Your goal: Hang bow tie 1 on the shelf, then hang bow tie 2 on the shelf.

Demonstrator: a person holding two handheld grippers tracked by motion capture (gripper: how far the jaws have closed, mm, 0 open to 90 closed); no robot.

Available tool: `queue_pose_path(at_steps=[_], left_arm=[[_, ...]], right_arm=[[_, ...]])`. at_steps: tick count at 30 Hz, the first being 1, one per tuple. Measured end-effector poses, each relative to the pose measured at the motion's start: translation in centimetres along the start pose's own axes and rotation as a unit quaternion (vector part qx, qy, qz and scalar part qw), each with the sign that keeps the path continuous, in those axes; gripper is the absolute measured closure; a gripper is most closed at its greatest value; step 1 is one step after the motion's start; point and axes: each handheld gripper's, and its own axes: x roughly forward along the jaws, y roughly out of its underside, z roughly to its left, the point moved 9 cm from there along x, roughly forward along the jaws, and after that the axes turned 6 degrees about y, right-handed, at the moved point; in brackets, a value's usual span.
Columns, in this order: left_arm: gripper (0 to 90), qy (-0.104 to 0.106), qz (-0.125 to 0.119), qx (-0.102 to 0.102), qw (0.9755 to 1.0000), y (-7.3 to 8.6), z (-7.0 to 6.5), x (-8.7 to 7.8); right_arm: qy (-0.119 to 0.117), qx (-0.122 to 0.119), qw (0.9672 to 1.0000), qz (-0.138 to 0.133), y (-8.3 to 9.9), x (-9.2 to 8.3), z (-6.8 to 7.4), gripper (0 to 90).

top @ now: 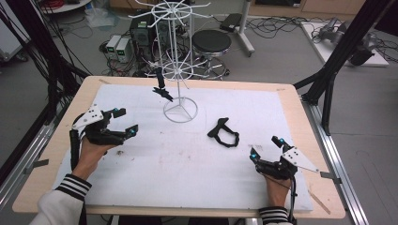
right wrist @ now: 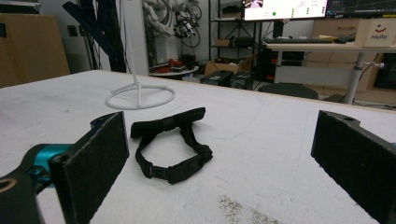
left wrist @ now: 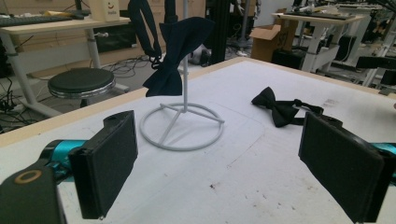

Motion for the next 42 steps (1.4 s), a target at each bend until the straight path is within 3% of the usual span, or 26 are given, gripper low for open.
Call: queue_pose_path(at_steps=[6, 16, 26, 34, 42], left_arm=[[12.2, -0.006, 0.0, 0.001, 1.0, 0.7, 0.1, -0.2], [12.2, -0.009, -0.001, 0.003, 1.0, 0.6, 0.2, -0.5], [12.2, -0.008, -0.003, 0.019, 0.9998, 0.7, -0.5, -0.7], [12.2, -0.005, -0.003, 0.022, 0.9997, 1.4, -1.0, -0.9], [12.2, -0.009, -0.01, 0.022, 0.9997, 1.6, -0.8, -1.7]], right_arm=[[-0.001, 0.0, 1.0, 0.002, 0.0, 0.0, 0.1, 3.3], [0.001, 0.001, 1.0, 0.0, 0.0, 0.0, 0.0, 3.3], [-0.002, 0.008, 1.0, 0.002, -0.1, 0.1, -0.2, 3.3], [-0.015, 0.013, 0.9998, -0.001, -1.8, -0.5, -0.4, 3.3], [-0.054, -0.024, 0.9974, 0.04, -3.3, 0.5, 0.0, 3.3]])
